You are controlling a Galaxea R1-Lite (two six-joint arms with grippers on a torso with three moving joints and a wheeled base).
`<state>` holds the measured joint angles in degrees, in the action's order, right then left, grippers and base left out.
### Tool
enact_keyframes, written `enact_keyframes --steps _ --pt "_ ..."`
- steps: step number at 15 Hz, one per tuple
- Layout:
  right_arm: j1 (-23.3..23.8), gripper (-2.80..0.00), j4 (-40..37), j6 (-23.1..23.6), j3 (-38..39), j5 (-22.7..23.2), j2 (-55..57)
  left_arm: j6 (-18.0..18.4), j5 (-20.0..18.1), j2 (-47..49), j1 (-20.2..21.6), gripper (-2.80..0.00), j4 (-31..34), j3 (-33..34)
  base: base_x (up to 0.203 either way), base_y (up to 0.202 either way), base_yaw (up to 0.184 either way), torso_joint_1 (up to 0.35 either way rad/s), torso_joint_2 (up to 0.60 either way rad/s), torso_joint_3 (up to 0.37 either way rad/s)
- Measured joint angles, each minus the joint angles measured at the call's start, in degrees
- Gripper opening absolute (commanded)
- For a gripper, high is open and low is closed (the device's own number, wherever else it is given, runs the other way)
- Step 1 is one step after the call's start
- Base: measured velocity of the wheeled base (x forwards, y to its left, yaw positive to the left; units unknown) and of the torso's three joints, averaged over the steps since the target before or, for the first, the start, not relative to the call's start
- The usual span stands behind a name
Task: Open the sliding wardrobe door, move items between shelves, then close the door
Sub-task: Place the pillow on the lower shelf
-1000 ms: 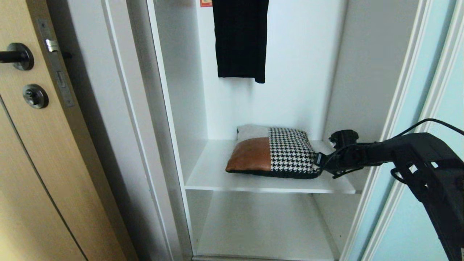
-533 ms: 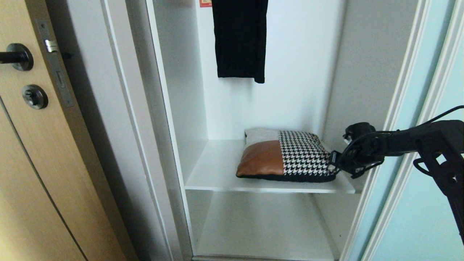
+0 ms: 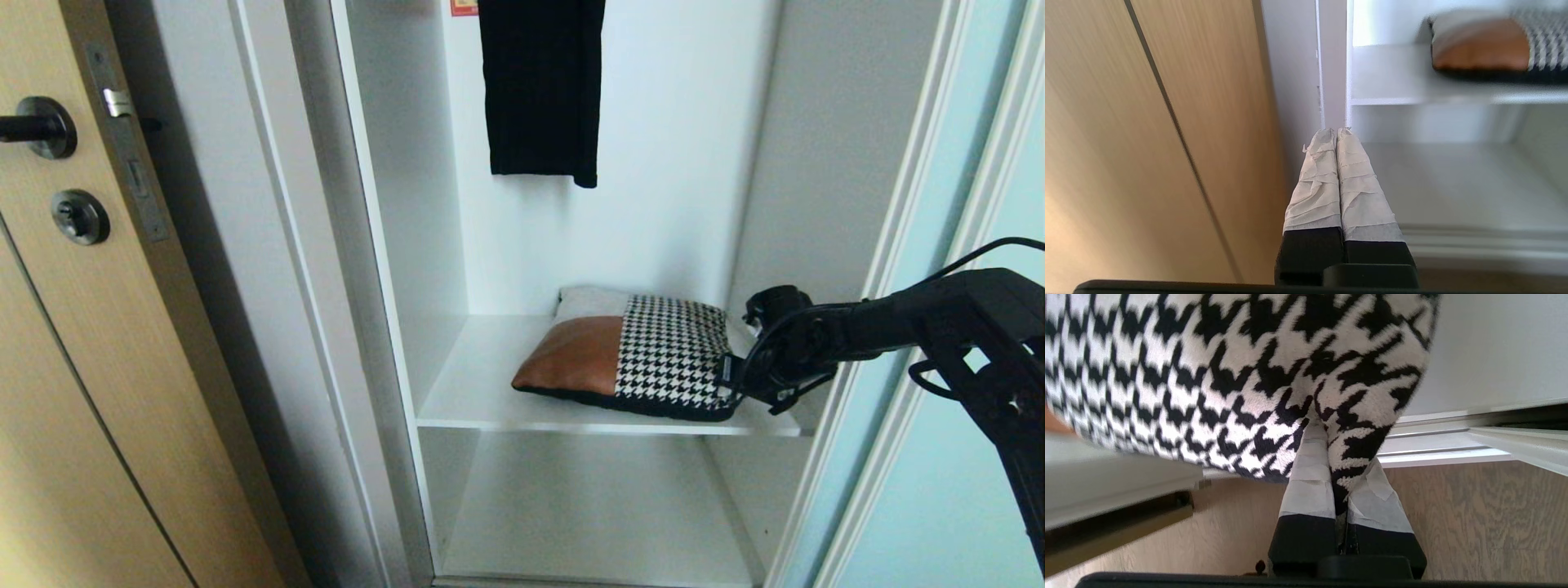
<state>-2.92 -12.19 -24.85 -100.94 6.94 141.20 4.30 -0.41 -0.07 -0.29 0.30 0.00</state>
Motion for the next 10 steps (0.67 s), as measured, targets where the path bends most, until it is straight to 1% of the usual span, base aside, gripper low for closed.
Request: enact_keyframes --steps 2,3,6,10 --pt "0.0 -2.8 0.0 0.4 0.6 0.0 0.0 4.4 -1.1 0.1 0.0 -2.8 0.0 0.0 0.0 0.0 0.0 0.0 0.0 0.0" --pt "0.0 -2.8 0.0 0.7 1.1 0.0 -0.1 5.3 -1.7 0.1 0.0 -2.8 0.0 0.0 0.0 0.0 0.0 0.0 0.0 0.0" --pt "0.1 -2.8 0.0 2.2 2.8 0.0 -0.6 5.4 -1.8 0.2 0.1 -2.8 0.1 0.0 0.0 0.0 0.0 0.0 0.0 0.0" --pt "0.4 -2.8 0.0 2.0 2.6 0.1 -0.4 4.6 -1.5 0.2 0.1 -2.8 -0.1 -0.3 0.0 0.0 0.0 0.0 0.0 0.0"
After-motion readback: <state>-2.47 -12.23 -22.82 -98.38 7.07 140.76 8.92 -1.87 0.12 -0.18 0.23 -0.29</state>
